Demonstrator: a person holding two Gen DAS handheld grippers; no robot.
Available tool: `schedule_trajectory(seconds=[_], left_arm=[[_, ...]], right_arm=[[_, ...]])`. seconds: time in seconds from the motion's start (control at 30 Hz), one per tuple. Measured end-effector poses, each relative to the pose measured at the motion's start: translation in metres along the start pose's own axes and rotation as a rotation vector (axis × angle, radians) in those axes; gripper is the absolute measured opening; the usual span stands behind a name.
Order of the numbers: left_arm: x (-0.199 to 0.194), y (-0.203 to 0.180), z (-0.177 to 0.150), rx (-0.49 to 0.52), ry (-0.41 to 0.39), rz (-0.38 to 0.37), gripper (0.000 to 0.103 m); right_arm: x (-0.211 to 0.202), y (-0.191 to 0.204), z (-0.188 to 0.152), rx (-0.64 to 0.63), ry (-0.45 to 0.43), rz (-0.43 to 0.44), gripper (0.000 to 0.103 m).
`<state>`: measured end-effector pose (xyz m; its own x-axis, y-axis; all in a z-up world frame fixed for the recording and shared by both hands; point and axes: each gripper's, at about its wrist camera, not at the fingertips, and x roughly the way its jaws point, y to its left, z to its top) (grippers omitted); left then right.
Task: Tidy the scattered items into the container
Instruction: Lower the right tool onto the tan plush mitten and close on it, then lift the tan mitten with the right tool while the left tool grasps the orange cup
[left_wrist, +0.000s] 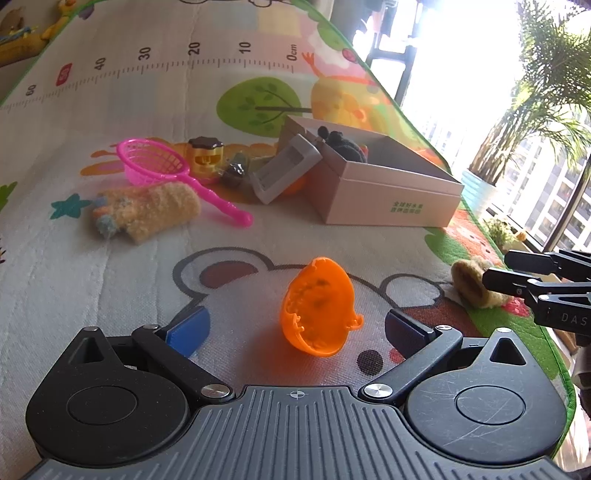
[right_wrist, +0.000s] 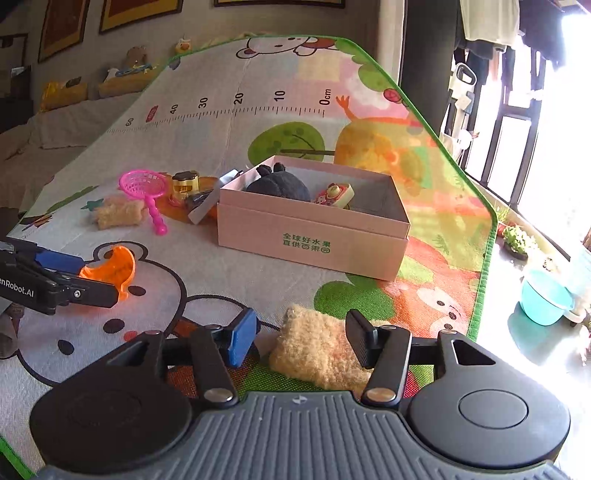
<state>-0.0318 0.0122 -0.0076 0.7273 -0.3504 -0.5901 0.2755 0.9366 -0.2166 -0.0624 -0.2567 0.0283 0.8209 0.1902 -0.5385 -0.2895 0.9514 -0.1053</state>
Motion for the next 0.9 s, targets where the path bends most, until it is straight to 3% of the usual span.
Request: schedule_trajectory(seconds=[0.07, 0.2, 0.33, 0.5, 0.63, 0.67, 0.7, 0.8, 0.9], left_arm=[[-0.001, 0.001, 0.000, -0.004, -0.002, -0.004, 0.103], [-0.001, 0.002, 0.000, -0.014, -0.005, -0.011, 0.103], [0.000, 0.003, 0.001, -0.017, -0.005, -0.014, 0.103], [0.001, 0.002, 0.001, -0.012, -0.003, -0.009, 0.103], [0.001, 0.001, 0.000, -0.006, 0.000, -0.004, 0.103], [0.001, 0.001, 0.000, -0.006, 0.000, -0.003, 0.103], [0.001, 0.001, 0.000, -0.006, -0.001, -0.004, 0.103], [0.000, 0.001, 0.000, -0.010, -0.002, -0.007, 0.103], [0.001, 0.001, 0.000, -0.010, -0.001, -0.008, 0.103]], right_arm=[[0.006, 0.004, 0.002, -0.019, 0.013, -0.009, 0.056], [0.017, 0.000, 0.002, -0.019, 0.022, -0.055, 0.074], [0.016, -0.015, -0.006, 0.023, 0.027, -0.059, 0.074], [0.002, -0.012, -0.018, -0.006, 0.025, 0.001, 0.051], [0.006, 0.000, -0.015, -0.060, 0.037, -0.006, 0.045], [0.011, 0.001, -0.013, -0.053, 0.058, -0.004, 0.035], [0.015, 0.000, -0.012, -0.038, 0.076, 0.002, 0.031], [0.017, 0.003, -0.010, -0.007, 0.101, 0.013, 0.030], [0.008, 0.004, -0.007, 0.070, 0.124, 0.168, 0.031]])
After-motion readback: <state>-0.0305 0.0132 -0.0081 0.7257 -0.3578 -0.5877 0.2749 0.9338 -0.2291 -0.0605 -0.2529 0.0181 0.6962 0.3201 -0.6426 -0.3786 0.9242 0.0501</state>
